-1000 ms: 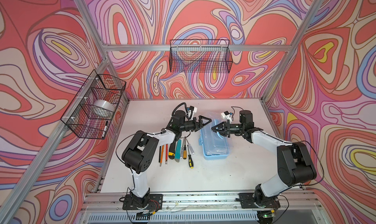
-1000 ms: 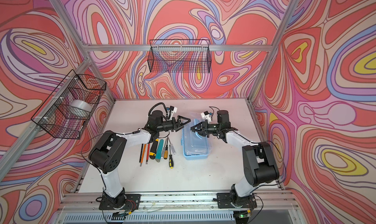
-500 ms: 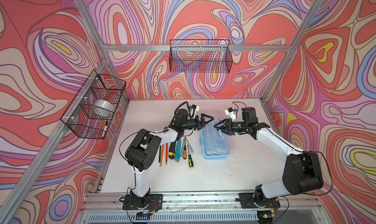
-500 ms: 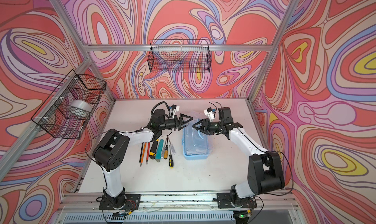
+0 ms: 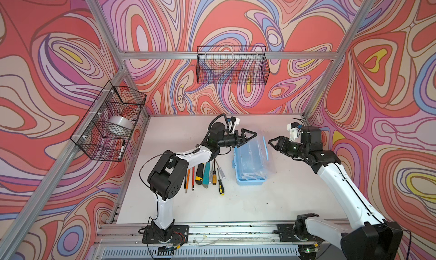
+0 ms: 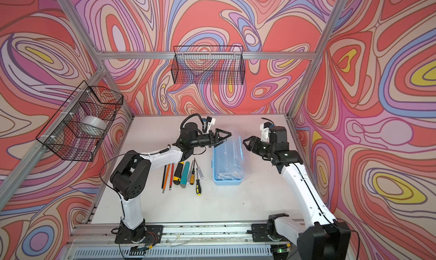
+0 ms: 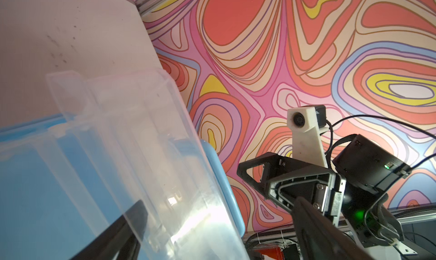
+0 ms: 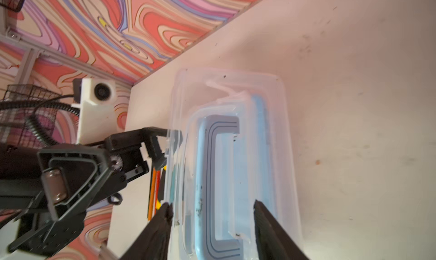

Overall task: Pack the tool kit
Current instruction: 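Swing the clear lid open away from the robot with the right gripper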

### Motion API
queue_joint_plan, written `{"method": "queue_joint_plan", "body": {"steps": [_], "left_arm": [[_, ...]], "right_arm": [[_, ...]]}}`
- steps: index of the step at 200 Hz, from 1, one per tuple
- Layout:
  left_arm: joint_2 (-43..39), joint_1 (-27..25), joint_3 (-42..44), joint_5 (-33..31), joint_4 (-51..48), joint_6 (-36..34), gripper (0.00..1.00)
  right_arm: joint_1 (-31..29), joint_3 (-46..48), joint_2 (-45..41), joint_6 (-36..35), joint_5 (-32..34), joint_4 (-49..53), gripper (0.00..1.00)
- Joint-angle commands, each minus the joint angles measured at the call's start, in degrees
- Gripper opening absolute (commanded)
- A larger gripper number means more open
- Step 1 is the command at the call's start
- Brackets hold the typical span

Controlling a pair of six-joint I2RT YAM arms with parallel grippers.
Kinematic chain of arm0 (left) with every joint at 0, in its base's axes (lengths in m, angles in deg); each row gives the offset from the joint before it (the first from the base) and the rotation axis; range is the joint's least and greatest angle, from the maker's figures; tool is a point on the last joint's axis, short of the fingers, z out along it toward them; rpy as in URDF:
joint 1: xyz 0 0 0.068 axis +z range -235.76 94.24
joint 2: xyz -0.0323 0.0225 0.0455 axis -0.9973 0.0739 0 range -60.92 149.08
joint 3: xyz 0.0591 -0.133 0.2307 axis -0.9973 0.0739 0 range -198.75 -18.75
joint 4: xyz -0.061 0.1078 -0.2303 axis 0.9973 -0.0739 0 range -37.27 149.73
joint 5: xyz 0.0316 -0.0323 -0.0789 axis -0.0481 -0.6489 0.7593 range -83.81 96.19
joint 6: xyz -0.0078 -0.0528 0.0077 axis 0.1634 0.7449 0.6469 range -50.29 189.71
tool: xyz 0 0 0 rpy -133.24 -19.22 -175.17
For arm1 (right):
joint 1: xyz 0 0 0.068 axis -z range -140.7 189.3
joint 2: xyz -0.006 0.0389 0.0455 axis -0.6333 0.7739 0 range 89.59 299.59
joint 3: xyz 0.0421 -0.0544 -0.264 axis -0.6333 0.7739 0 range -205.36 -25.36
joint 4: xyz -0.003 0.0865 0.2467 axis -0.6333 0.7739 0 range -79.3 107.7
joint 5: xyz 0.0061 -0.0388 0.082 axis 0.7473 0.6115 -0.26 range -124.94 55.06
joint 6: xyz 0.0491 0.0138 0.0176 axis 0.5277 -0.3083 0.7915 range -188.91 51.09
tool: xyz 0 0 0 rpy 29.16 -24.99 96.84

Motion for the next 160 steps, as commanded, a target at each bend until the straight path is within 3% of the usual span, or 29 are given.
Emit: {"method": "queue_joint_plan", "body": {"steps": [1,65,93,134,160], "left_arm": [[1.6,-2.1,-5.3,-0.5,-2.4,-1.7,0.95],[9.4,-6.6,-23.8,-1.5,-17.4,-7.9,0.95],[10.8,-6.7,-26.1,-2.0,-19.7,-9.0,0.95],[8.4,-6.6,-25.4,-4.5,-26.8,-15.0,0.96],[4.0,-6.1,-23.1,-11.2,-37.4,-23.2,1.0]], "right_arm": [[0.8,2.0,-3.1,0.2,13.9,3.0,0.58],[1.2,5.5,-11.7,-1.9,23.5,4.8,0.59],[1.3,5.6,-13.4,-3.1,25.0,5.9,0.59],[1.2,3.1,-8.9,-5.7,18.7,7.7,0.6],[1.3,3.5,-6.7,-5.4,14.4,6.3,0.6]]}}
